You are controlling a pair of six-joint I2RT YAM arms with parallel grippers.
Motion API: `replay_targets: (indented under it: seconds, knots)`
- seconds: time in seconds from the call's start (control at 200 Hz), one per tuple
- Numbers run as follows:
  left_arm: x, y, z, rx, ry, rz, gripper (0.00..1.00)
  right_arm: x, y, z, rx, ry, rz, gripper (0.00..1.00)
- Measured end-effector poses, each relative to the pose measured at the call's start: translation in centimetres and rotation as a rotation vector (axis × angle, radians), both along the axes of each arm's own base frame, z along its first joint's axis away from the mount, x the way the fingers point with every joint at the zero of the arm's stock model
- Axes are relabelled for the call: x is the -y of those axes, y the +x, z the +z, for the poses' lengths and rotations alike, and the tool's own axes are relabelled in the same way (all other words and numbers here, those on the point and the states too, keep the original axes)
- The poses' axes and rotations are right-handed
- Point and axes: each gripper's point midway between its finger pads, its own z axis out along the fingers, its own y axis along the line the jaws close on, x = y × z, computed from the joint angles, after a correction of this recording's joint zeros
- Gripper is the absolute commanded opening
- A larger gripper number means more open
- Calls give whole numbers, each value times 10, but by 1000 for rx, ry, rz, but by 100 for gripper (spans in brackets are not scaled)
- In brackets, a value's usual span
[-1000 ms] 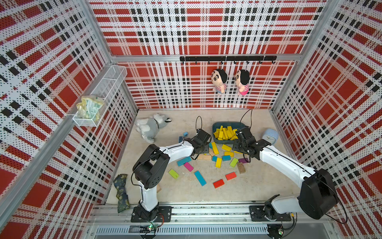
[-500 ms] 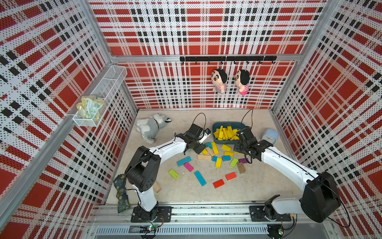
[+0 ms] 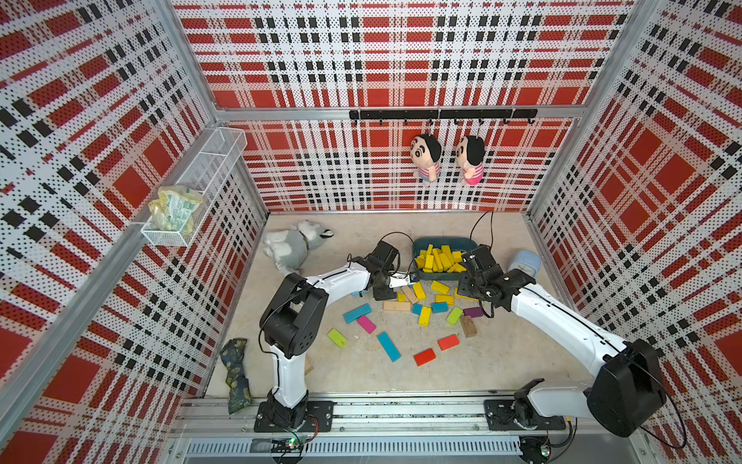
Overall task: Pick out the yellow building blocks
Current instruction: Pick up the building block from the center of the board.
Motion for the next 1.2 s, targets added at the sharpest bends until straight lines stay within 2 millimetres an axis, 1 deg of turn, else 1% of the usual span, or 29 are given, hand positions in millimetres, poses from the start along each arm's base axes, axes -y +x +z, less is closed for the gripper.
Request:
replay_targets:
  seconds: [0.11, 0.23, 0.336, 0.406, 0.491, 0.571, 0.626, 0.726, 0.902, 1.052, 1.197]
  knots:
    - [2, -2, 0, 14, 15, -69, 70, 3, -4, -2, -16, -6, -9, 51]
    - [9, -6, 2, 8, 6, -122, 70, 4, -6, -3, -27, -7, -18, 51]
    - [18, -11, 5, -12, -14, -142, 70, 6, -7, -3, -30, -9, -25, 51]
    - [18, -16, 4, -41, -24, -133, 71, 7, -8, -4, -34, -12, -30, 51]
    - [16, -23, 0, -79, -28, -117, 72, 7, -8, -4, -34, -10, -34, 51]
    - [7, -34, -8, -115, -17, -100, 73, 6, -8, -4, -33, -4, -39, 51]
    - [3, -42, -11, -139, -18, -91, 71, 6, -8, -6, -34, -1, -43, 51]
    - [-1, -49, -12, -156, -21, -76, 67, 6, -9, -7, -36, 7, -46, 51]
    - [6, -50, -10, -162, -43, -54, 65, 4, -8, -6, -32, 17, -46, 51]
    - [14, -41, -4, -163, -76, -24, 62, 4, -8, -7, -33, 21, -53, 50]
    - [21, -34, 2, -160, -109, -12, 57, 6, -11, -13, -45, 21, -64, 51]
